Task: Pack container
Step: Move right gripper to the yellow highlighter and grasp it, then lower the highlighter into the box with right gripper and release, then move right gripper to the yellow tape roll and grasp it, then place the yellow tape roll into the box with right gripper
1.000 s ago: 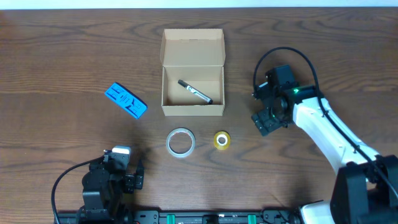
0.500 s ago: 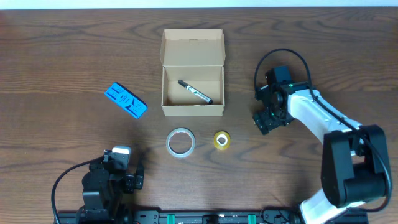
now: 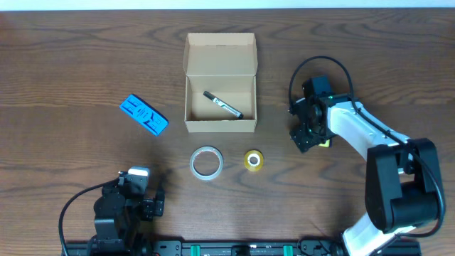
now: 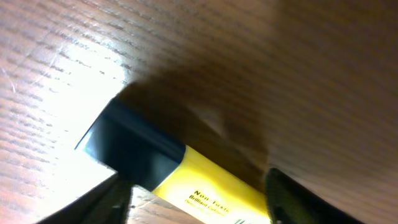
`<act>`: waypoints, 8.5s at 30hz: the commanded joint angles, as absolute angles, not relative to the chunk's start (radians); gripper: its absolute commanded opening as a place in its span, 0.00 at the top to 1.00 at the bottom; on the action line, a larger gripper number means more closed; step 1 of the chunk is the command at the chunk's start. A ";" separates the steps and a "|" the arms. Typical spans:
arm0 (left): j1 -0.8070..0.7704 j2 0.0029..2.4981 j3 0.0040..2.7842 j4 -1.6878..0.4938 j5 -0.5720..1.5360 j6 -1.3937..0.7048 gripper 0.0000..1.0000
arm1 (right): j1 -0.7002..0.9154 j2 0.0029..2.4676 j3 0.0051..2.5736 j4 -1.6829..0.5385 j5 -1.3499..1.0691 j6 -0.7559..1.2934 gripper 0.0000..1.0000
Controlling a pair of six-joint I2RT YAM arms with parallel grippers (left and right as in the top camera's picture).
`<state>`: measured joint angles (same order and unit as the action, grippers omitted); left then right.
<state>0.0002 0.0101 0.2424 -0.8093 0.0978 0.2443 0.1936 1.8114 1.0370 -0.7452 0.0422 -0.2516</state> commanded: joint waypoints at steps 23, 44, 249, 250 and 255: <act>0.007 0.004 0.234 -0.819 0.097 0.262 0.05 | 0.191 1.727 1.137 -0.797 -0.013 -0.062 0.97; 0.007 0.004 0.234 -0.819 0.097 0.262 0.05 | 0.450 1.725 1.688 -0.899 -0.057 -0.088 0.96; 0.007 0.004 0.234 -0.819 0.097 0.262 0.05 | 0.617 1.847 1.631 -0.771 0.071 0.115 0.99; 0.007 0.004 0.234 -0.819 0.097 0.262 0.05 | 0.617 1.867 1.631 -0.772 0.071 0.114 0.99; 0.007 0.004 0.234 -0.819 0.097 0.262 0.05 | 0.617 1.951 1.630 -0.786 0.071 0.113 0.99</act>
<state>0.0002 0.0101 0.2424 -0.8093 0.0978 0.2443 0.6201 1.9190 1.6081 -0.7856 0.0681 0.1322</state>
